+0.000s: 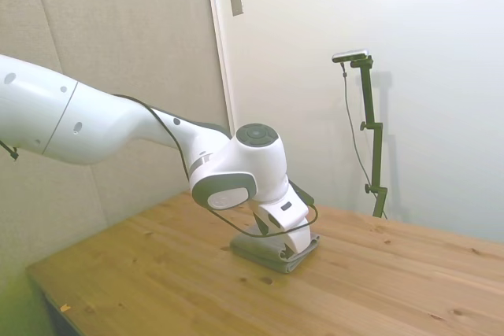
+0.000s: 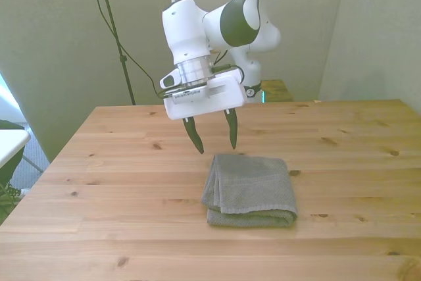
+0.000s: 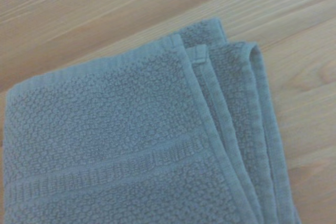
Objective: Unfold the towel
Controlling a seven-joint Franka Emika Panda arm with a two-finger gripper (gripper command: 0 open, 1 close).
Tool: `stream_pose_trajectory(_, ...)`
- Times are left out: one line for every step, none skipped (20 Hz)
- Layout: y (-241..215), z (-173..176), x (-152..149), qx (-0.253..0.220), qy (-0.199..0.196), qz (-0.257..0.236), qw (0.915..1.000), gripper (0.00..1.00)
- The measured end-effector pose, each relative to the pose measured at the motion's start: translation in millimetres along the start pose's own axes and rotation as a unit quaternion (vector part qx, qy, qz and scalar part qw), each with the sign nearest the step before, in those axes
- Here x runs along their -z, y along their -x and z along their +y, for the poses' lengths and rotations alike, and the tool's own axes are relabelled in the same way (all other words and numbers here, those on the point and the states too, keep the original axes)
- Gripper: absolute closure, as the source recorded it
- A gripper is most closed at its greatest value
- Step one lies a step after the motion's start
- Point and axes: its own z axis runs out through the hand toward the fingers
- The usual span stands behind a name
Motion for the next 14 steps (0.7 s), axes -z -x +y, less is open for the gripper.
stream_pose_trajectory(0,1,-3,0.0,-0.001,-0.003,1.0,0.0)
stream_pose_trajectory(0,2,-6,-0.001,0.0,-0.005,1.0,0.0)
stream_pose_trajectory(-1,2,-9,-0.001,0.001,-0.006,1.0,0.0)
stream_pose_trajectory(-1,3,-11,-0.001,0.001,-0.007,1.0,0.0)
stream_pose_trajectory(-2,3,-13,-0.001,0.001,-0.009,1.0,0.0)
stream_pose_trajectory(-2,3,-15,-0.001,-0.004,-0.012,0.9999,0.0)
stream_pose_trajectory(-2,3,-19,0.002,-0.008,-0.017,0.9998,0.0)
stream_pose_trajectory(-2,2,-21,0.004,-0.012,-0.02,0.9997,1.0)
stream_pose_trajectory(-3,1,-23,0.005,-0.014,-0.021,0.9997,1.0)
stream_pose_trajectory(-3,0,-25,0.007,-0.016,-0.022,0.9996,1.0)
stream_pose_trajectory(-4,-1,-25,0.009,-0.017,-0.022,0.9996,1.0)
stream_pose_trajectory(-4,-1,-25,0.01,-0.017,-0.022,0.9996,1.0)
stream_pose_trajectory(-4,-2,-24,0.012,-0.018,-0.022,0.9995,1.0)
stream_pose_trajectory(-4,-3,-24,0.013,-0.018,-0.022,0.9995,1.0)
